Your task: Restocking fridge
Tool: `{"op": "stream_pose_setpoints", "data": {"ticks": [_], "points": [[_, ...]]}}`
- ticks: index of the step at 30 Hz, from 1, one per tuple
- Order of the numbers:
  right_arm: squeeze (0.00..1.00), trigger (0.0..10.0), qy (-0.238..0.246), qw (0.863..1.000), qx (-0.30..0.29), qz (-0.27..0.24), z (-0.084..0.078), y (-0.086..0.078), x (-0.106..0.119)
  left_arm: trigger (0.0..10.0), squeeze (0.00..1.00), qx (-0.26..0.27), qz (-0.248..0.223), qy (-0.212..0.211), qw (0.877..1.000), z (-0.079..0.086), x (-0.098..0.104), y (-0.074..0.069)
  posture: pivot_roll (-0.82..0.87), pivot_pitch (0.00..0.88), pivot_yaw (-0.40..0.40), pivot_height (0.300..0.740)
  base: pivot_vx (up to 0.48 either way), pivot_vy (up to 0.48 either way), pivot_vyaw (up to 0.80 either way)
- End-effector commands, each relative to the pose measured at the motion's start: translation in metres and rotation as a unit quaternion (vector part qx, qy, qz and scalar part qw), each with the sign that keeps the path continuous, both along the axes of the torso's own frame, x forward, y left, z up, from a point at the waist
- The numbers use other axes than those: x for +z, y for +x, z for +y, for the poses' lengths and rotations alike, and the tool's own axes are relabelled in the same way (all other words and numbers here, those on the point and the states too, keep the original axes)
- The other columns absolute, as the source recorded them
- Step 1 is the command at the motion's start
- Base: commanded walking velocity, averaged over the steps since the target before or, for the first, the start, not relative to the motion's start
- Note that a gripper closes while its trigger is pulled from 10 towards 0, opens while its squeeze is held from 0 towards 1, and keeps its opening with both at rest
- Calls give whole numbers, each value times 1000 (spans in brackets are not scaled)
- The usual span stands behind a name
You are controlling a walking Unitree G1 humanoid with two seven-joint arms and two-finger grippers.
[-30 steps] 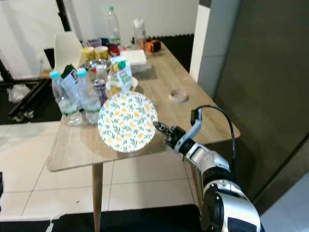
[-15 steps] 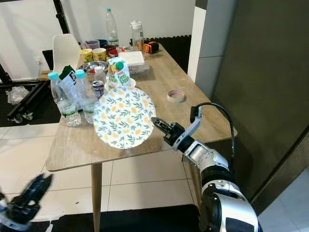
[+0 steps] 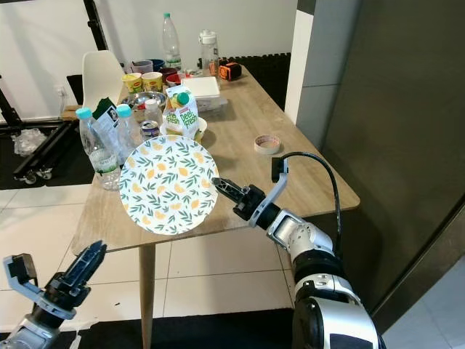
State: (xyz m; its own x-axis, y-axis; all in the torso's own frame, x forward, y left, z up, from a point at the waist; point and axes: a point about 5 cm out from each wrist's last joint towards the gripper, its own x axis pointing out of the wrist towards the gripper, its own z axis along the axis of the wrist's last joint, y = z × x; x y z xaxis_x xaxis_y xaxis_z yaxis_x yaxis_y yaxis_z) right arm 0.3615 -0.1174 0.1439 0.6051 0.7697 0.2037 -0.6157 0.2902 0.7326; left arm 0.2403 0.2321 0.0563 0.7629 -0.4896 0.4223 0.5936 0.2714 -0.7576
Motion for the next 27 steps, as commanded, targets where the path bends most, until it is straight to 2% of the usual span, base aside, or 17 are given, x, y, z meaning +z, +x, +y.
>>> {"op": "stream_pose_setpoints", "data": {"ticks": [1, 5, 25, 27], "points": [[0, 0, -5, 1000, 23, -7, 7, -3, 1, 10000, 0, -17, -8, 7, 1000, -7, 4, 4, -19, 0, 32, 740, 0, 0, 0], [0, 0, -9, 999, 37, -10, 11, -6, -1, 10000, 0, -25, -15, 10, 1000, -13, 7, 8, -19, 0, 32, 740, 0, 0, 0], [0, 0, 0, 995, 96, -25, 25, -22, -2, 10000, 0, -28, -5, 17, 999, -19, 5, 12, -33, 0, 38, 740, 0, 0, 0], [0, 0, -2, 994, 102, -25, 27, -23, -3, 9686, 0, -28, -5, 15, 999, -20, 5, 12, -33, 0, 38, 740, 0, 0, 0]]}}
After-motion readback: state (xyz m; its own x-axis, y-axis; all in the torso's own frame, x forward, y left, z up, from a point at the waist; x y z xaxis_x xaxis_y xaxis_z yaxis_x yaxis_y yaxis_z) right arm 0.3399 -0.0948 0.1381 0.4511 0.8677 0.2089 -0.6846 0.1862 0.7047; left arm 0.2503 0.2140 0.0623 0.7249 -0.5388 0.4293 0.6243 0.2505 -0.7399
